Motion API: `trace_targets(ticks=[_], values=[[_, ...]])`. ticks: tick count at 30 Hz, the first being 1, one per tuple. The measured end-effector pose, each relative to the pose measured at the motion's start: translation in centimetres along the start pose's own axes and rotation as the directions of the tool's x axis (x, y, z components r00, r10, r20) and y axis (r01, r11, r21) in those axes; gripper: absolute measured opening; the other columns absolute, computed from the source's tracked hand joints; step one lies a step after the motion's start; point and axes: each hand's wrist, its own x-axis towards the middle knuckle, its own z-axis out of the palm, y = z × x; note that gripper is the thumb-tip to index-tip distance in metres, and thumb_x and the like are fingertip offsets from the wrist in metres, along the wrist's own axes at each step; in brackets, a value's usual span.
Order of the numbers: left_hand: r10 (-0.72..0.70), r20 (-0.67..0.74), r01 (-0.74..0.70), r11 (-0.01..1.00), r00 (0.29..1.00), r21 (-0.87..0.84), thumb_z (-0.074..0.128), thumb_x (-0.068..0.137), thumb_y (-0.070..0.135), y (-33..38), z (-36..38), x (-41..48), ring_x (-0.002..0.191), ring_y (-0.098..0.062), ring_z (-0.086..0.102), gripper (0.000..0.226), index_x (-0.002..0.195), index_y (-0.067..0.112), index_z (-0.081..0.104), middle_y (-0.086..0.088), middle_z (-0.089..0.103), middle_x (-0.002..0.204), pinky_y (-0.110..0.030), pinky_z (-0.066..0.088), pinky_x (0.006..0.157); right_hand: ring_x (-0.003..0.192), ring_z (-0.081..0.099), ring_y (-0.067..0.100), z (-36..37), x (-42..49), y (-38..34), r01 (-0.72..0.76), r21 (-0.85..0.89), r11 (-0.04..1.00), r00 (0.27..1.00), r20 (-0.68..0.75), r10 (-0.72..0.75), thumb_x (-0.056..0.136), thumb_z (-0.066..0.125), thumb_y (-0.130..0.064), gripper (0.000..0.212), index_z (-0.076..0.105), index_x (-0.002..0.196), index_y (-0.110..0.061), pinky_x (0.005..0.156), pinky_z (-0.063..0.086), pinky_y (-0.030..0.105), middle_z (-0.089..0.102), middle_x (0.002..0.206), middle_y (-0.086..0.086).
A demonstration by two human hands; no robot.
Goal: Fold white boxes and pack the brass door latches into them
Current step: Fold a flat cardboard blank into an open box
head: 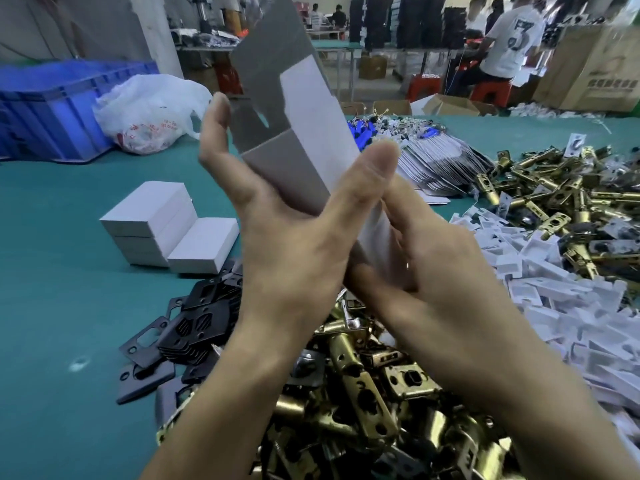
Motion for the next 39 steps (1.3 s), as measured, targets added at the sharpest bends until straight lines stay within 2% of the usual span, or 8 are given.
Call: trace_targets(ticks=[6, 10, 15, 22, 25, 32, 36, 39], values=[[0.191, 0.096, -0.212, 0.919, 0.977, 0.331, 0.089, 0.072, 0.028, -1.2, -0.5, 0.2, 0.118, -0.014, 0.063, 0.105, 0.146, 0.006, 0.018, -0.009, 0.052, 0.144, -0.029, 0.056, 0.093, 0.098, 0.068, 0.02, 0.8, -0.2, 2.2, -0.158, -0.004, 0.987, 0.986, 0.047, 0.158, 0.088, 0.06, -0.037, 0.04, 0.055, 0.125, -0.023, 0.08, 0.054, 0.048, 0.071, 0.11, -0.005], [0.212, 0.188, -0.278, 0.834, 0.959, 0.477, 0.086, 0.071, 0.04, -1.8, -1.1, 0.7, 0.116, -0.013, 0.06, 0.102, 0.143, 0.014, 0.018, -0.01, 0.049, 0.144, -0.027, 0.055, 0.088, 0.101, 0.07, 0.012, 1.1, 0.1, 2.7, -0.203, 0.193, 0.96, 0.979, 0.072, 0.192, 0.085, 0.058, -0.018, 0.037, 0.061, 0.122, -0.02, 0.086, 0.057, 0.046, 0.073, 0.111, -0.006], [0.241, 0.259, -0.35, 0.733, 0.936, 0.583, 0.081, 0.075, 0.055, -1.7, -1.6, 0.8, 0.102, -0.02, 0.062, 0.093, 0.139, 0.028, 0.019, 0.0, 0.052, 0.136, -0.038, 0.056, 0.069, 0.095, 0.071, 0.012, 1.1, 0.2, 1.9, 0.029, 0.406, 0.913, 0.931, -0.345, 0.124, 0.079, 0.065, -0.011, 0.057, 0.048, 0.124, -0.042, 0.076, 0.058, 0.029, 0.065, 0.113, -0.014], [0.256, 0.355, -0.43, 0.664, 0.899, 0.612, 0.083, 0.078, 0.026, -1.6, -1.1, 0.3, 0.094, -0.034, 0.061, 0.082, 0.132, 0.028, 0.022, -0.013, 0.054, 0.128, -0.049, 0.054, 0.068, 0.097, 0.07, 0.005, 2.4, 0.0, 1.9, 0.137, 0.035, 0.99, 0.811, -0.578, -0.092, 0.084, 0.076, -0.017, 0.047, 0.057, 0.127, -0.022, 0.079, 0.059, 0.031, 0.067, 0.115, -0.01], [0.251, 0.369, -0.439, 0.653, 0.895, 0.618, 0.084, 0.076, 0.03, -1.8, -1.1, 0.1, 0.099, -0.03, 0.057, 0.077, 0.128, 0.027, 0.026, -0.01, 0.051, 0.13, -0.042, 0.05, 0.071, 0.096, 0.065, 0.001, 2.4, 0.0, 2.4, 0.142, -0.094, 0.985, 0.797, -0.58, -0.17, 0.089, 0.07, -0.021, 0.042, 0.056, 0.129, -0.019, 0.08, 0.059, 0.035, 0.066, 0.114, -0.004], [0.258, 0.437, -0.481, 0.69, 0.862, 0.542, 0.079, 0.074, 0.052, -1.6, -2.0, 1.0, 0.092, -0.006, 0.051, 0.06, 0.118, 0.029, 0.043, 0.008, 0.049, 0.112, -0.017, 0.043, 0.071, 0.096, 0.065, 0.006, 0.7, 0.6, 3.0, 0.112, 0.119, 0.987, 0.903, -0.427, -0.051, 0.091, 0.065, -0.019, 0.03, 0.062, 0.121, -0.022, 0.08, 0.057, 0.029, 0.06, 0.106, -0.011], [0.253, 0.502, -0.53, 0.648, 0.827, 0.547, 0.081, 0.069, 0.047, -1.6, -2.7, 1.4, 0.086, -0.008, 0.05, 0.059, 0.112, 0.03, 0.045, 0.011, 0.048, 0.107, -0.026, 0.043, 0.067, 0.096, 0.064, 0.002, 0.1, 0.6, 3.2, 0.113, 0.218, 0.969, 0.947, -0.319, -0.039, 0.092, 0.065, -0.018, 0.021, 0.067, 0.112, -0.023, 0.077, 0.051, 0.016, 0.06, 0.099, -0.011], [0.236, 0.535, -0.558, 0.584, 0.812, 0.59, 0.077, 0.062, 0.046, -1.6, -3.1, 1.6, 0.079, -0.014, 0.052, 0.063, 0.112, 0.033, 0.043, 0.013, 0.05, 0.106, -0.031, 0.044, 0.061, 0.107, 0.063, 0.009, -0.1, 0.6, 2.8, 0.255, 0.362, 0.897, 0.925, -0.362, -0.117, 0.093, 0.063, -0.01, 0.022, 0.055, 0.112, -0.018, 0.086, 0.055, 0.029, 0.058, 0.114, -0.005]])
